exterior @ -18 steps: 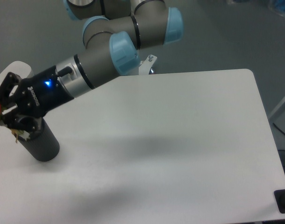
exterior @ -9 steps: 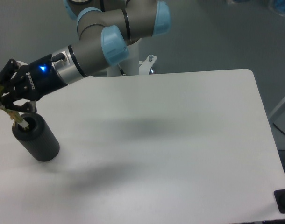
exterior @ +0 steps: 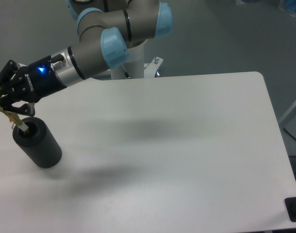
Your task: Insert the flowers into the vase
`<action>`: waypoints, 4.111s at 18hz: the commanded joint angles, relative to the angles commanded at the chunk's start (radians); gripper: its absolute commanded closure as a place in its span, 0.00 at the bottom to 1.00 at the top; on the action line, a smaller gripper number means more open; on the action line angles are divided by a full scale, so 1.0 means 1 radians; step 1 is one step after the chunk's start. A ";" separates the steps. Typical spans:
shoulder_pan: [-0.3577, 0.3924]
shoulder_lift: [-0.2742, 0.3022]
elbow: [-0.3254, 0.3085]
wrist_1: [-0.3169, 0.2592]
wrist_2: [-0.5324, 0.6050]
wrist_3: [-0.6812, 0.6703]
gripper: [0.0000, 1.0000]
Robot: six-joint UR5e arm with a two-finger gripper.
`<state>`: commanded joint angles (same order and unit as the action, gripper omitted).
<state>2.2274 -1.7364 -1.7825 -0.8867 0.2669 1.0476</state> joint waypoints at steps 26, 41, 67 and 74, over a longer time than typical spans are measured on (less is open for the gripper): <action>-0.025 -0.084 -0.166 0.031 0.017 0.262 0.69; -0.011 -0.084 -0.183 0.028 0.018 0.278 0.00; 0.255 -0.012 -0.032 0.028 0.150 0.229 0.00; 0.357 -0.145 0.078 0.023 0.559 0.239 0.00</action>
<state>2.5847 -1.8819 -1.7044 -0.8636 0.8262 1.2869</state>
